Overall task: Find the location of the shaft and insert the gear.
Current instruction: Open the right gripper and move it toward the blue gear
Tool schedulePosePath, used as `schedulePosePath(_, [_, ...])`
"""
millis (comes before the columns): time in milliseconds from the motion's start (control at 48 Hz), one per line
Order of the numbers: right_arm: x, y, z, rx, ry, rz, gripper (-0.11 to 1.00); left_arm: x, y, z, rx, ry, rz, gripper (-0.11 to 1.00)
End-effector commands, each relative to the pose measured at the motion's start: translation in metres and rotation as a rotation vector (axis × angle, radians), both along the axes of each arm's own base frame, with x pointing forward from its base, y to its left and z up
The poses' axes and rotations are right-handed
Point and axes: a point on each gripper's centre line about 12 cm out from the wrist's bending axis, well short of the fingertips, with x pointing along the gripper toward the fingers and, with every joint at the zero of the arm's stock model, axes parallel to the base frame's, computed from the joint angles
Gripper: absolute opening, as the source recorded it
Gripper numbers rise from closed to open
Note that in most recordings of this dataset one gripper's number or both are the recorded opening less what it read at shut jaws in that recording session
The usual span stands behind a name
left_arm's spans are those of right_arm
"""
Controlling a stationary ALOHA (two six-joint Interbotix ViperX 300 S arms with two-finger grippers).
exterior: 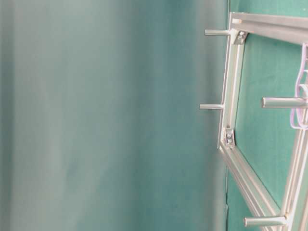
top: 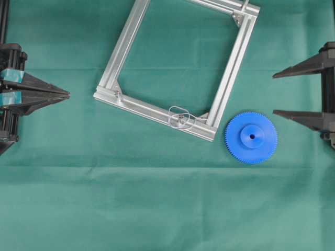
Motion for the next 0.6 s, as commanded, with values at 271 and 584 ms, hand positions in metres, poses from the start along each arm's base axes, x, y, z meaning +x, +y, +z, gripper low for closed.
schedulePosePath(271, [0.003,0.0,0.007,0.004,0.023,-0.002,0.91,0.003,0.0,0.011,-0.006,-0.025,0.002,0.01])
schedulePosePath(584, [0.002,-0.001,-0.003,0.071,0.156,-0.015,0.91,0.003,0.0,0.009,-0.005,-0.012,0.002,0.01])
